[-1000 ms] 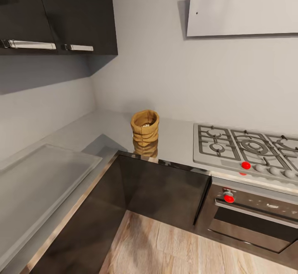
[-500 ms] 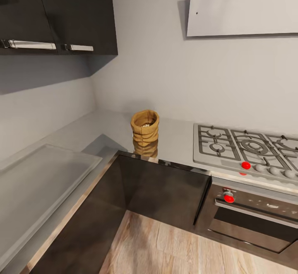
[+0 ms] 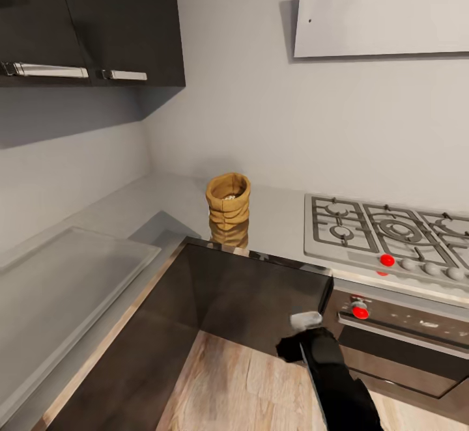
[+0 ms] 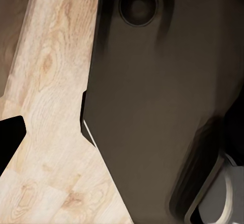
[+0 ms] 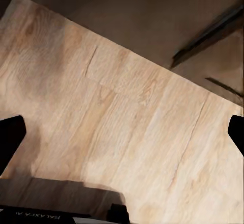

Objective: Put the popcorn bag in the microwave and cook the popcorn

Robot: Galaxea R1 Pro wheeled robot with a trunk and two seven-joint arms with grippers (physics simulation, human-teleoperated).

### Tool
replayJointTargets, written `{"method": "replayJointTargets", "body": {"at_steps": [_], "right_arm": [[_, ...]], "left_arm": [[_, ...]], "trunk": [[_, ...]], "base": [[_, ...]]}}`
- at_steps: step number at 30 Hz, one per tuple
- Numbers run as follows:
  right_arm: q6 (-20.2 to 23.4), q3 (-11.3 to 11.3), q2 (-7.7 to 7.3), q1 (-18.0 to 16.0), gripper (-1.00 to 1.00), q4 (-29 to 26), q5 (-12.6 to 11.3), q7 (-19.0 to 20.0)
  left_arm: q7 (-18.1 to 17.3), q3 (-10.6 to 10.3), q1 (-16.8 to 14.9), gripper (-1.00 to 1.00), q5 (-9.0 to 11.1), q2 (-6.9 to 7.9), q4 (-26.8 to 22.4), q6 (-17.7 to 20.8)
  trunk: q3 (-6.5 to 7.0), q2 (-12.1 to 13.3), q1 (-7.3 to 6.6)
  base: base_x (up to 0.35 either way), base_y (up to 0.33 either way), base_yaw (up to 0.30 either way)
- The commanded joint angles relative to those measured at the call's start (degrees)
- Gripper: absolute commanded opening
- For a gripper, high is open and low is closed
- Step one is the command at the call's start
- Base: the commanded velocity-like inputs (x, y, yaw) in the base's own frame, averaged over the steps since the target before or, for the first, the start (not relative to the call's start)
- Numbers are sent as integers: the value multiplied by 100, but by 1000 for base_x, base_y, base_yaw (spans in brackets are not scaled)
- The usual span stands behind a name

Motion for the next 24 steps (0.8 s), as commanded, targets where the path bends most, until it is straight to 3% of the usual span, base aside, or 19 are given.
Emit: {"method": "replayJointTargets", "body": {"at_steps": [1,3,6,11,13,15,17,19,24], "right_arm": [[24,0,1,-456,100,-47,50,84],[24,1,1,-1179,100,-74,47,105],[24,1,1,-2005,100,-60,49,113],[24,-41,1,-3149,100,312,38,99],[24,-317,1,-3935,100,1086,31,85],[24,-955,1,-4883,100,2147,34,75],[24,-1473,1,-5601,100,2906,23,73],[24,-1793,1,-6119,100,3396,30,58],[24,-1903,1,-6353,100,3606,86,-129]], "left_arm": [[12,6,0,100,39,-2,-8,-14],[12,9,0,100,42,-2,-12,-14],[12,11,0,100,42,-2,-13,-14],[12,10,0,100,43,0,-13,-14],[12,12,0,100,44,-1,-13,-14],[12,12,0,100,44,4,-13,-14],[12,13,0,100,44,5,-13,-14],[12,12,0,100,43,6,-13,-14],[12,11,0,100,42,7,-13,-14]], "trunk": [[-7,-4,0],[-7,-4,0],[-7,-4,0],[-7,-4,0],[-7,-4,0],[-7,-4,0],[-7,-4,0],[-7,-4,0],[-7,-4,0]], "base": [[0,0,0],[0,0,0],[0,0,0],[0,0,0],[0,0,0],[0,0,0],[0,0,0],[0,0,0],[0,0,0]]}}
